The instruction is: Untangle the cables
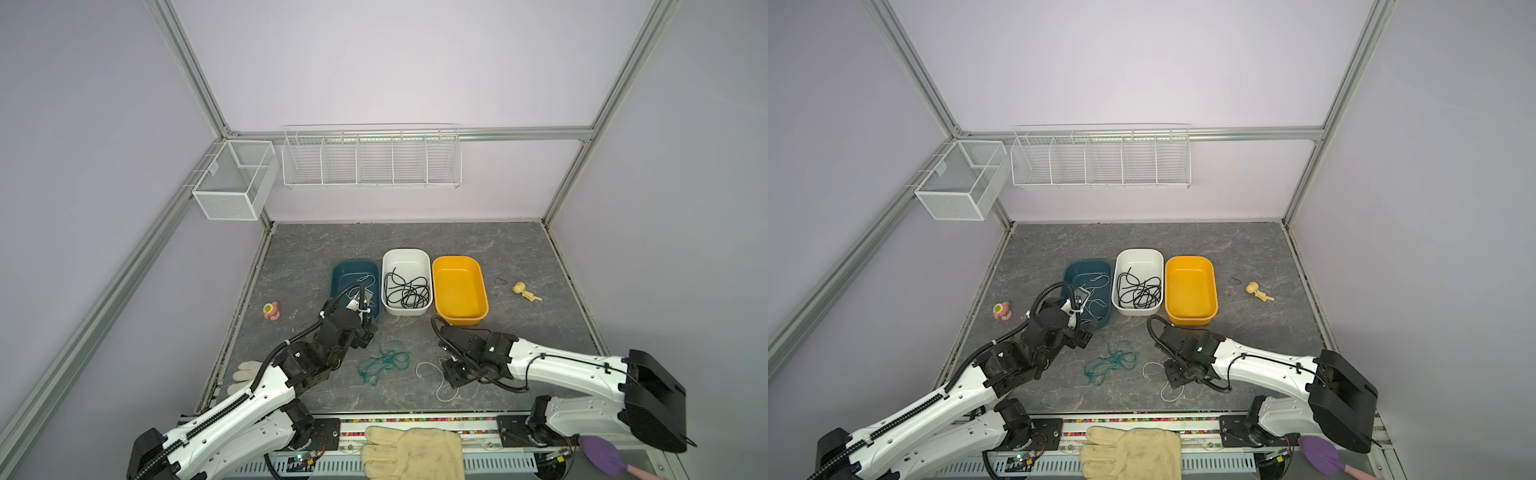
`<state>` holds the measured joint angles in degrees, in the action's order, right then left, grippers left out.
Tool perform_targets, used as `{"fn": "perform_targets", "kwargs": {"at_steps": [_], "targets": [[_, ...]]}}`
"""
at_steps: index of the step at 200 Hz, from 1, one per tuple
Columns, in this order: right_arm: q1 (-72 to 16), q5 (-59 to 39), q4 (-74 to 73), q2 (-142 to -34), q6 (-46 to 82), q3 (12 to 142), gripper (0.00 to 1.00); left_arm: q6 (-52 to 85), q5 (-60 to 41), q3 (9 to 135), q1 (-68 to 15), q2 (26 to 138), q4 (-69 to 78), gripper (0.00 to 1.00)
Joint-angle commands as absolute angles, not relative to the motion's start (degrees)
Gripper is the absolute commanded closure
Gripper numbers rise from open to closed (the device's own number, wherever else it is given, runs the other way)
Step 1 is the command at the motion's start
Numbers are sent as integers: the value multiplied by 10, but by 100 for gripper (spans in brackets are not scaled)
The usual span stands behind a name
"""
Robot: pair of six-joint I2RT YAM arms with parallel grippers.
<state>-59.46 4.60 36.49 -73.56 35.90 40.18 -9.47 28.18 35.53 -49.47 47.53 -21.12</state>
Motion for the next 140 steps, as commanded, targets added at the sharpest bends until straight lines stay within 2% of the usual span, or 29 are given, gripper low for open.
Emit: {"fn": "perform_targets", "kwargs": {"at_steps": [1, 64, 96, 140], "targets": [[-598, 41, 362, -744, 354, 408, 52, -143, 242, 346, -506, 459, -221, 1], [-598, 41, 355, -758, 351, 404, 59, -188, 184, 359, -534, 430, -321, 1], [-598, 37, 348, -773, 349, 408, 64, -220, 145, 318, -534, 377, -304, 1], [-598, 37, 342, -778, 346, 409, 74, -223, 152, 284, -534, 341, -256, 0]]}}
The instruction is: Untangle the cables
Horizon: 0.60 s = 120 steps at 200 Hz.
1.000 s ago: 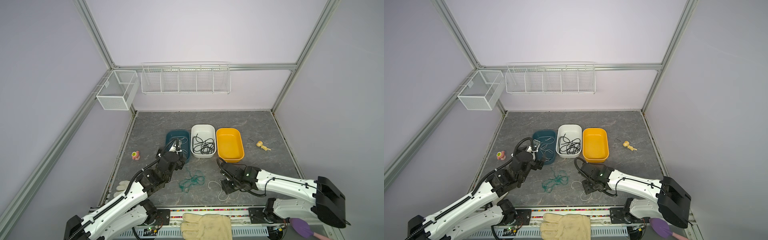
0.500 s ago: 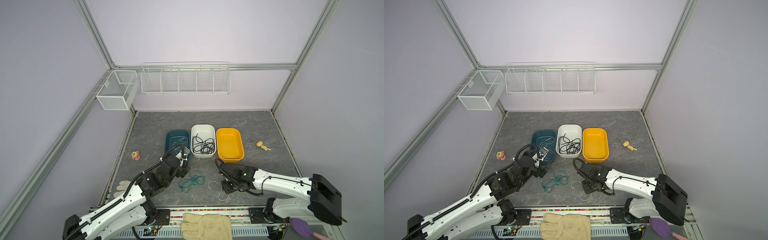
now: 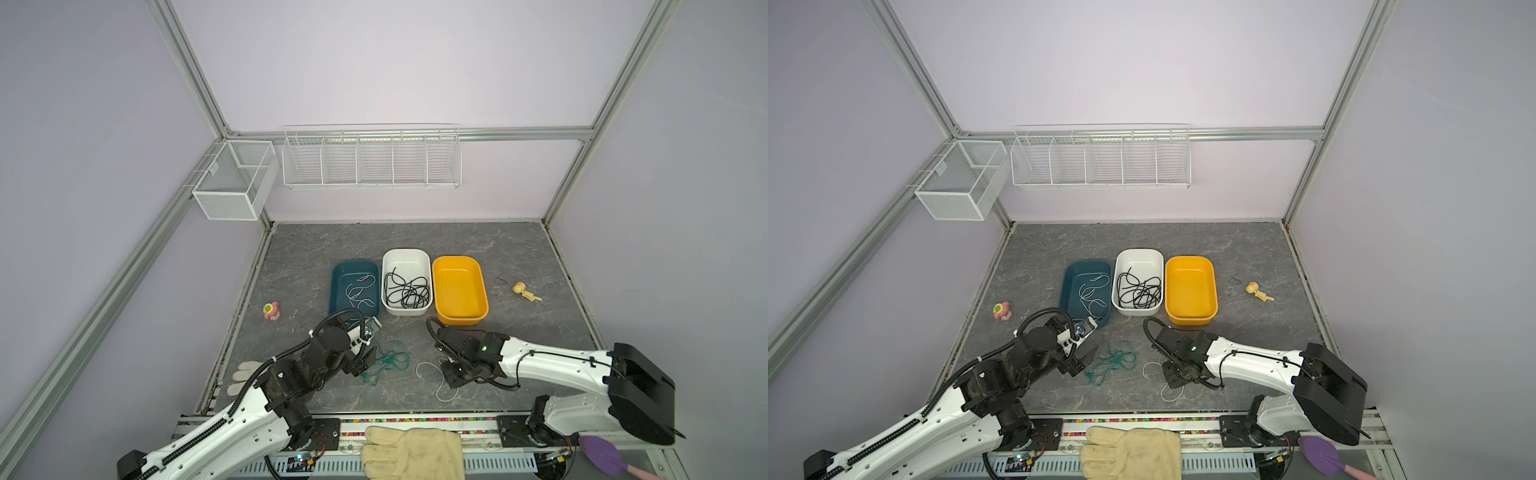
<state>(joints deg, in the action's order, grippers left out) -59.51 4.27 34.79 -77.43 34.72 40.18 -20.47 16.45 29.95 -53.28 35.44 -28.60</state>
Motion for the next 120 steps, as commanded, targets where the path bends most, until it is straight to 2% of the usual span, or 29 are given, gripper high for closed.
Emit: {"fn": "perform_targets", "kwargs": {"at_steps": [1, 16, 62, 120], "targets": [[-599, 37, 341, -778, 346, 409, 75, -222, 152, 283, -534, 341, -256, 1], [-599, 36, 340, -776, 345, 410, 77, -221, 152, 276, -534, 334, -245, 1], [-599, 41, 350, -765, 335, 419, 93, -226, 159, 260, -534, 317, -233, 0], [-599, 59, 397, -712, 314, 459, 93, -228, 161, 255, -534, 319, -228, 1]]}}
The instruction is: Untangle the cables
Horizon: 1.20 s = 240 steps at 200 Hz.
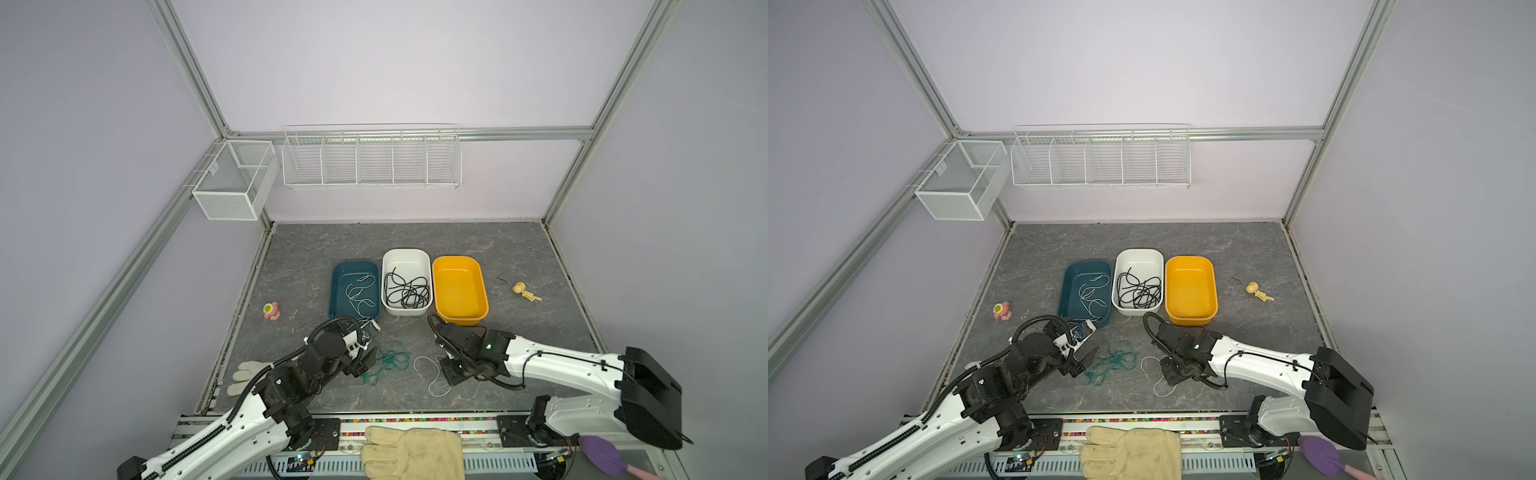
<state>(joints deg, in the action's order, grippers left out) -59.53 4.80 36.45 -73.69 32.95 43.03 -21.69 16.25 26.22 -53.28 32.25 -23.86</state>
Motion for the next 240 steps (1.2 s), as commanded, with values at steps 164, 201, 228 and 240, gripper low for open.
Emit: {"fn": "perform_targets", "kwargs": {"at_steps": [164, 201, 228, 240], "targets": [[-554, 46, 513, -842, 193, 868, 93, -230, 178, 247, -527, 296, -210, 1], [-526, 1, 508, -923, 181, 957, 93, -230, 177, 246, -526, 298, -207, 1], [-519, -19, 513, -997, 167, 1037, 93, -230, 176, 245, -524, 294, -207, 1], [-517, -28, 515, -1032, 161, 1074, 93, -230, 175, 245, -523, 293, -207, 1]]}}
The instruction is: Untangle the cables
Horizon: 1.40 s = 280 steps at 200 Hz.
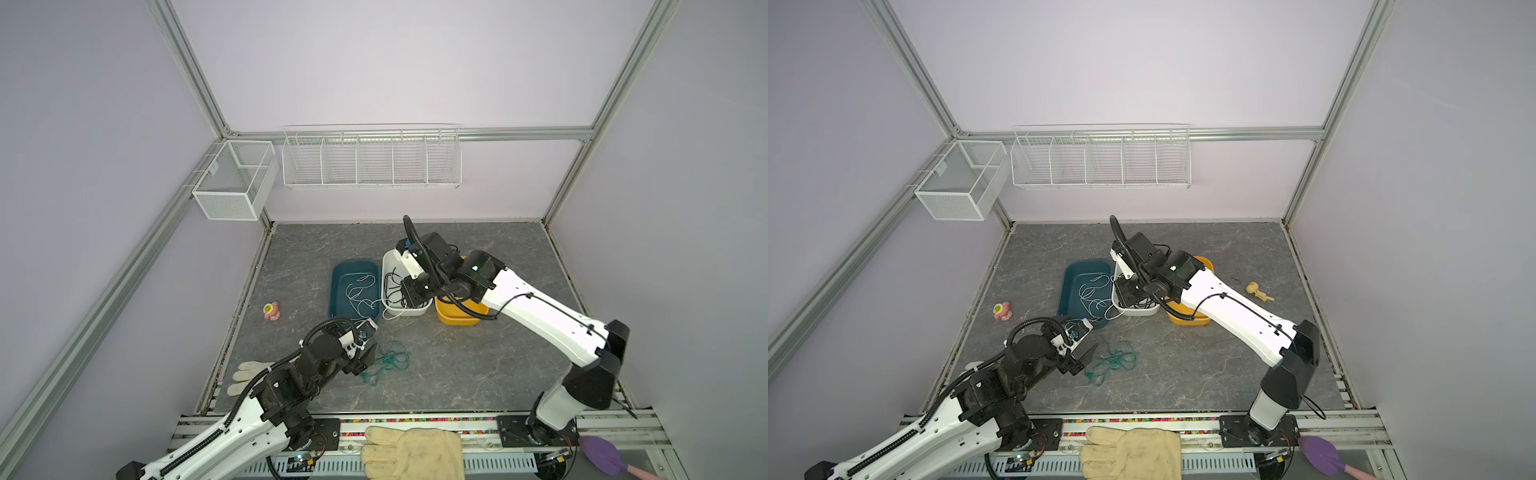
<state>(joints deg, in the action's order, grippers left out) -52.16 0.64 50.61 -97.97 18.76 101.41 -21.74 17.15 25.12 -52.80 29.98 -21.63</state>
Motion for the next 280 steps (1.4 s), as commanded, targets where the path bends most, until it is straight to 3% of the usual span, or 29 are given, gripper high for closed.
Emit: {"fn": "perform_targets", "kwargs": {"at_steps": [1, 79, 124, 167, 227, 258, 280], "targets": [[-516, -29, 515, -1035, 161, 1077, 93, -230, 175, 244, -523, 292, -207, 1], [-512, -84, 585, -1284, 138, 1353, 93, -230, 171, 242, -520, 284, -205, 0], [-506, -91, 588, -1360, 134, 1407, 93, -230, 169, 241, -519, 279, -204, 1], [-500, -111, 589, -1393, 139, 1415, 91, -230, 167, 240, -517, 277, -204, 0], [-497, -120, 602, -1380, 142, 1415, 78, -224, 165, 241, -514, 281, -205, 1], [-495, -117, 615, -1347, 144, 1397, 70, -218, 164, 244, -515, 286, -205, 1], [-496, -121, 588, -1284, 148, 1310, 66, -206, 158, 241, -514, 292, -204, 1]]}}
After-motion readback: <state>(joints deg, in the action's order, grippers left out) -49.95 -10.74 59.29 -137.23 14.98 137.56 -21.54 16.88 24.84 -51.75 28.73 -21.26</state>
